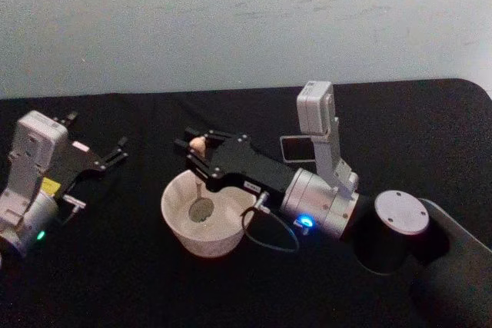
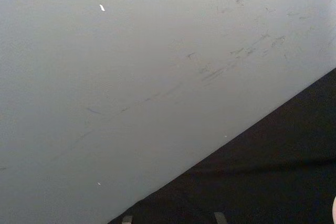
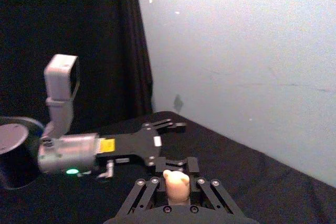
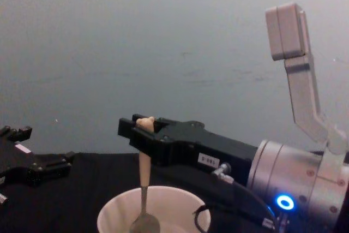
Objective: Pick up the stirring spoon with one hand, stir inside the cup, then place it back in its original position.
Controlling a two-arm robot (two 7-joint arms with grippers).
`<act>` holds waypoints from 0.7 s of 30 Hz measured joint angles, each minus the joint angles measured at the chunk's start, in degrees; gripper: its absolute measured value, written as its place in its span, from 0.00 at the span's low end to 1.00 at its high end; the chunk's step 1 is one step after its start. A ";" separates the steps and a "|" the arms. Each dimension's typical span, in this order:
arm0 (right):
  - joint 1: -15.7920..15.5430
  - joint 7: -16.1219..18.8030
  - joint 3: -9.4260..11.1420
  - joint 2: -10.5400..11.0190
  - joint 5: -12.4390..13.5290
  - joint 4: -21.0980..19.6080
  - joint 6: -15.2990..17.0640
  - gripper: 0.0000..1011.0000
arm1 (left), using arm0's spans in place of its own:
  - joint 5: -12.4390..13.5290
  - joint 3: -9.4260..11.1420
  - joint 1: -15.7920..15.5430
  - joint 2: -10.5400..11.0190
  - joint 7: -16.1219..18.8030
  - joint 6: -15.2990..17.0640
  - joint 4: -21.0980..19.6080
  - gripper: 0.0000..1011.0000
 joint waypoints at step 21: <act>0.23 -1.15 2.07 0.05 -1.55 1.18 -0.45 0.23 | 0.00 0.00 0.00 0.00 0.00 0.00 0.00 0.99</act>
